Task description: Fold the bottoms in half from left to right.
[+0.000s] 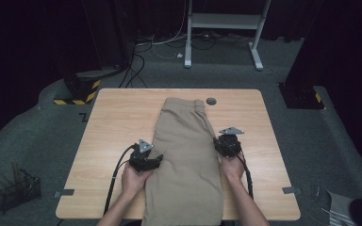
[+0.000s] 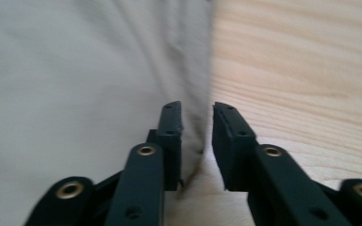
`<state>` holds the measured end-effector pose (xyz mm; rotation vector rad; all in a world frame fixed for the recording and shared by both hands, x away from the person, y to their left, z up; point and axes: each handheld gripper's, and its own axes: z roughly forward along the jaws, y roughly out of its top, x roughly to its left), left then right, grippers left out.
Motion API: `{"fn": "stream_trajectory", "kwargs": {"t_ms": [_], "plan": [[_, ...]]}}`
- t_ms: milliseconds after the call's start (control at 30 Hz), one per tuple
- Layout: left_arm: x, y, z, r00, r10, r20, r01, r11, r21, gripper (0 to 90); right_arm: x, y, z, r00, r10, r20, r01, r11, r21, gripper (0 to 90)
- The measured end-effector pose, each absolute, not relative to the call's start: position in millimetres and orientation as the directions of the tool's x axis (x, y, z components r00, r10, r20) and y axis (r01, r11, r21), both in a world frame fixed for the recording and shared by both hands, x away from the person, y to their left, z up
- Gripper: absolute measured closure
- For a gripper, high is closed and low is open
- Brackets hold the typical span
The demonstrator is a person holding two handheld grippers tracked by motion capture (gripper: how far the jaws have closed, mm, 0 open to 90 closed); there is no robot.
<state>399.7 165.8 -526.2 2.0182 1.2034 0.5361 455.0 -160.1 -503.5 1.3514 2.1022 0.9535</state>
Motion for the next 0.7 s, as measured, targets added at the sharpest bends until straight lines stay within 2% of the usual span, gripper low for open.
{"fn": "stream_trajectory", "kwargs": {"t_ms": [167, 300, 333, 600, 700], "plan": [[399, 166, -526, 0.481, 0.877, -0.01, 0.579, -0.309, 0.755, 36.9, 437, -143, -500, -0.515, 0.857, -0.025, 0.523, 0.338, 0.782, 66.6], [393, 167, -526, 0.48, 0.877, -0.008, 0.581, -0.311, 0.752, 38.2, 446, -139, -514, -0.528, 0.848, 0.053, 0.611, 0.336, 0.716, 65.6], [389, 167, -526, 0.483, 0.876, -0.009, 0.58, -0.313, 0.752, 39.0, 443, -139, -517, -0.532, 0.845, 0.051, 0.606, 0.338, 0.721, 65.6], [337, 165, -522, 0.542, 0.84, -0.005, 0.576, -0.367, 0.73, 41.5, 386, -135, -520, -0.597, 0.801, -0.051, 0.527, 0.439, 0.727, 61.9], [329, 163, -519, 0.562, 0.827, -0.012, 0.59, -0.39, 0.707, 40.7, 370, -139, -517, -0.628, 0.777, -0.037, 0.53, 0.461, 0.712, 60.8]]}}
